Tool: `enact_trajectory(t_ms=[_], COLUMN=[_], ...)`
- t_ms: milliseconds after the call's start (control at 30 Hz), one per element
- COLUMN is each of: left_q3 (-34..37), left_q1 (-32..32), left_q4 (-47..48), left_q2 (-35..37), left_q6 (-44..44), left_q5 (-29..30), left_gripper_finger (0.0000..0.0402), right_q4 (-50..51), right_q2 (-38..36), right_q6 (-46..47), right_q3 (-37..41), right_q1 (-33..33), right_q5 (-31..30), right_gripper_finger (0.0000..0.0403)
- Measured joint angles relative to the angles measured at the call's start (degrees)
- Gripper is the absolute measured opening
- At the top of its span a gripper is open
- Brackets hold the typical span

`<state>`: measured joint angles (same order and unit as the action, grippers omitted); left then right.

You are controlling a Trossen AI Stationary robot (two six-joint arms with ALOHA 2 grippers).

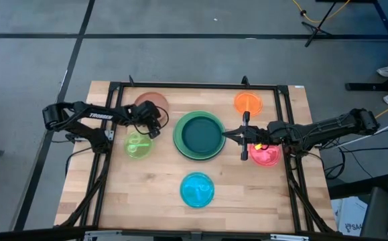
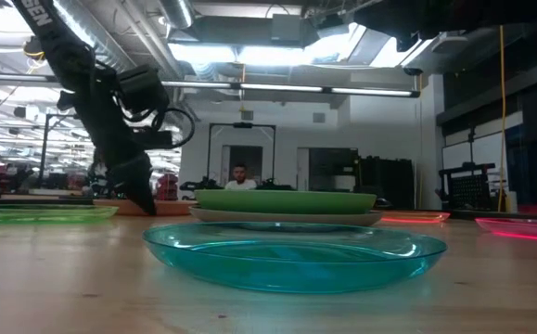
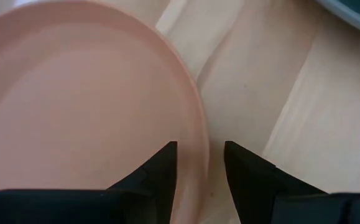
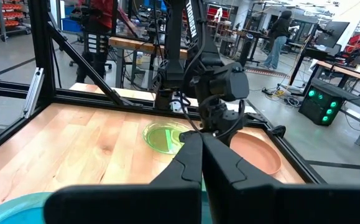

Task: Stack plastic plates
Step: Stack the brown plate on top of the dark blue plate

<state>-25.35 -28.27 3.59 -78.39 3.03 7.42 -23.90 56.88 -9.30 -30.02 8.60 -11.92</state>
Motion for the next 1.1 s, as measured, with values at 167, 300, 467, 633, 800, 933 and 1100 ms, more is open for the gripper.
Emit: enact_trajectory(t_ms=[167, 300, 467, 633, 800, 933, 1100], left_q3=[0.3, 0.3, 0.3, 0.3, 0.2, -1.5, -5.3], left_q1=[0.0, 0.0, 0.0, 0.0, 0.1, 1.0, 3.2], left_q4=[-0.4, -1.0, -1.3, -1.4, -1.9, -1.6, -0.3], left_q2=[0.0, 0.0, 0.0, 0.0, 0.0, 0.0, 0.0], left_q6=[0.1, 0.2, 0.8, 0.9, 1.2, 1.6, 2.0], left_q5=[-0.7, 0.1, 0.3, 0.8, 1.0, 2.8, 5.4], left_gripper_finger=[0.0099, 0.006, 0.0013, 0.0012, 0.0013, 0.001, 0.0012], right_q4=[0.0, 0.0, 0.0, 0.0, 0.0, 0.0, 0.0], right_q2=[0.0, 0.0, 0.0, 0.0, 0.0, 0.0, 0.0], right_q6=[0.0, 0.0, 0.0, 0.0, 0.0, 0.0, 0.0], right_q3=[0.0, 0.0, 0.0, 0.0, 0.0, 0.0, 0.0], right_q1=[0.0, 0.0, 0.0, 0.0, 0.0, 0.0, 0.0], right_q5=[0.0, 0.0, 0.0, 0.0, 0.0, 0.0, 0.0], right_gripper_finger=[0.0003, 0.0003, 0.0003, 0.0003, 0.0003, 0.0003, 0.0003])
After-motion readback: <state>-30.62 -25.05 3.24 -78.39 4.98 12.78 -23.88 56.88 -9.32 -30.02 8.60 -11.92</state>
